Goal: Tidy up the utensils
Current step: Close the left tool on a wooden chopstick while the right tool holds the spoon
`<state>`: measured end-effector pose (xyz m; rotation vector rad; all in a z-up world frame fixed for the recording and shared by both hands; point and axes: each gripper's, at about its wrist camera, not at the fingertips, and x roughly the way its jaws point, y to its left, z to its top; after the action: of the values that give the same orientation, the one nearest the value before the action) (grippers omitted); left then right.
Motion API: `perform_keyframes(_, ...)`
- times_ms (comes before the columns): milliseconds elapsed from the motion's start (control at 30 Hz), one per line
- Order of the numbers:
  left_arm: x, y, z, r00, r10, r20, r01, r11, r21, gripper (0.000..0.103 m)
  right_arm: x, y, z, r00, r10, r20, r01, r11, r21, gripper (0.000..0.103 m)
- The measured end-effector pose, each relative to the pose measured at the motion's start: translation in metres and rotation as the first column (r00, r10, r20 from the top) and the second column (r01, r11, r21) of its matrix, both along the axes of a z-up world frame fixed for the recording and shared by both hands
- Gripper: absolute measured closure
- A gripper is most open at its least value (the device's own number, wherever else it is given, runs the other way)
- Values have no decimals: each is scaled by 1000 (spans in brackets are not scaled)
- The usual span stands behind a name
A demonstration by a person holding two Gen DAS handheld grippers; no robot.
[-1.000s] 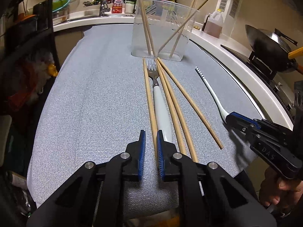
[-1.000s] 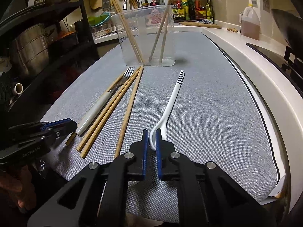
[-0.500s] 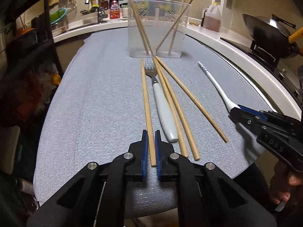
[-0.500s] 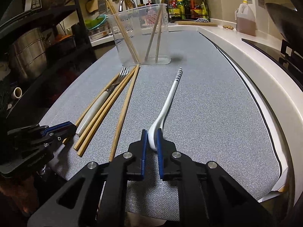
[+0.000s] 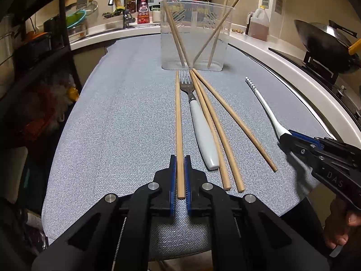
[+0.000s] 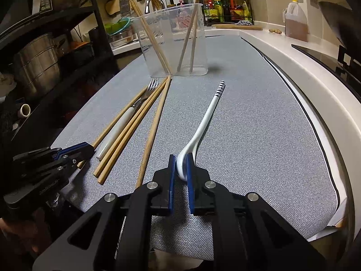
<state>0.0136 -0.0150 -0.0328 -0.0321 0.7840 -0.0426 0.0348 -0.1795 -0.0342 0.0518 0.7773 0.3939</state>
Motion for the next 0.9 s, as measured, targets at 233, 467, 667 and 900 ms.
perform_keyframes(233,0,0,0,1000,1,1,-1,1000,-1,96,-1,1,-1,1000,-4,7,4,1000,1,92)
perform_keyframes(467,1,0,0,1000,0,1,0,1000,0,96,-1,0,0,1000,-5,7,5,1000,0,92)
perform_keyframes(667,1,-1,0,1000,0,1,0,1000,0,96,-1,0,0,1000,-5,8,5,1000,-3,92)
perform_keyframes(900,1,-1,0,1000,1,1,-1,1000,1,96,0,1,1,1000,-3,10,3,1000,-9,93)
